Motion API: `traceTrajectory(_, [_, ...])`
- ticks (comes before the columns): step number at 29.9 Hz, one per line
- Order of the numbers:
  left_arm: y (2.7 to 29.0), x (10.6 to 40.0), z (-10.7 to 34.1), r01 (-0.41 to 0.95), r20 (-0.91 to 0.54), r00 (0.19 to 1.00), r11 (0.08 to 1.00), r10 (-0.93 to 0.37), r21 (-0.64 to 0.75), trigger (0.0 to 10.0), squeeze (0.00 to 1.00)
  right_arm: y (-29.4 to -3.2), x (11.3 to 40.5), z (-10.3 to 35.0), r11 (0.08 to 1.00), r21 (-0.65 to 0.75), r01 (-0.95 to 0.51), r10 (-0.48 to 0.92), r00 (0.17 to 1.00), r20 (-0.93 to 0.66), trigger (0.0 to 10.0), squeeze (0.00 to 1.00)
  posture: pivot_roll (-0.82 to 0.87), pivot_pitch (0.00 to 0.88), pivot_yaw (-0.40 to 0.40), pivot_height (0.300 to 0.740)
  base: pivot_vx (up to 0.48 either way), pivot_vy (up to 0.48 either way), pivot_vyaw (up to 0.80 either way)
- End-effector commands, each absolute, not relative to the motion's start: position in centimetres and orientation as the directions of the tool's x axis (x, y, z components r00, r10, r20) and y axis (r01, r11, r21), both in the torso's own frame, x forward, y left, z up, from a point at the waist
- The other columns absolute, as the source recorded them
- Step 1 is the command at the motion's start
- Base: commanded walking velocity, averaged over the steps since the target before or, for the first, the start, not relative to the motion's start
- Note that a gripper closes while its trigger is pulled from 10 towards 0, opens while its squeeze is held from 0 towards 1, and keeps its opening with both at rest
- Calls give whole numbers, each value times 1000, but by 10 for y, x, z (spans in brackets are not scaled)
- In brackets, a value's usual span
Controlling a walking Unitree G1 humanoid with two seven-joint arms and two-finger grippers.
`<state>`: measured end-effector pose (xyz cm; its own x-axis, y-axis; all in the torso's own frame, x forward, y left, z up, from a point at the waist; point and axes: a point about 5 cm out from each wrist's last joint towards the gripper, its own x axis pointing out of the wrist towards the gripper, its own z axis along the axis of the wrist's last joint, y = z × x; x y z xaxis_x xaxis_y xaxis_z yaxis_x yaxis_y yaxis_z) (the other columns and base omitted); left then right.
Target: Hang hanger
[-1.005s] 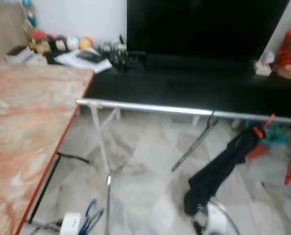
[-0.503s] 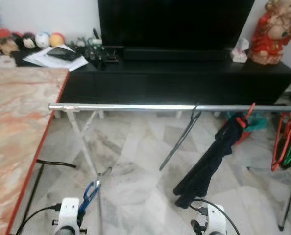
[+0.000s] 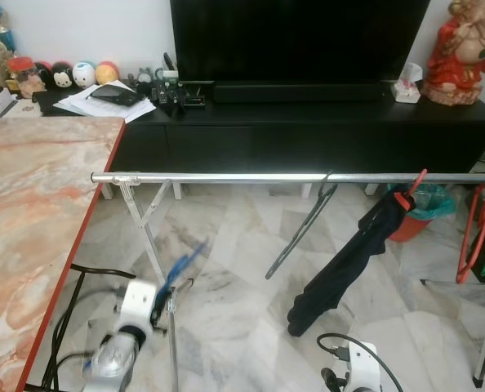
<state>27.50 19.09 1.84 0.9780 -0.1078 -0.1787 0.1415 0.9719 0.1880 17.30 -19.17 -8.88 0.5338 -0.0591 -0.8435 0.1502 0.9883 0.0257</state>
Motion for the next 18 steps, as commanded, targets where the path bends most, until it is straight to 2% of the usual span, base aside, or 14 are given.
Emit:
traceTrajectory(1, [187, 278, 25, 130, -138, 985, 974, -106, 184, 10000, 0, -194, 173, -88, 986, 23, 163, -69, 539, -840, 10000, 0, 40, 0, -35, 740, 0, 0, 0])
traceTrajectory(4, [186, 275, 22, 115, -147, 985, 981, -92, 157, 10000, 0, -194, 173, -88, 986, 26, 168, -70, 543, -837, 10000, 0, 40, 0, -35, 740, 0, 0, 0])
traceTrajectory(10, [191, 255, -3, 101, -264, 963, 982, -57, 160, 10000, 0, -194, 174, -88, 986, 23, 168, -74, 551, -831, 10000, 0, 46, 0, -39, 740, 0, 40, 0])
traceTrajectory(15, [190, 254, -5, 101, -274, 960, 984, -57, 148, 10000, 0, -194, 173, -88, 986, 13, 164, -78, 539, -839, 10000, 0, 45, 0, -42, 740, 0, 373, 0])
traceTrajectory(18, [190, 255, -4, 103, -270, 961, 983, -58, 155, 10000, 0, -194, 173, -88, 988, 16, 155, -70, 535, -842, 10000, 0, 45, 0, -42, 740, 0, 480, -692])
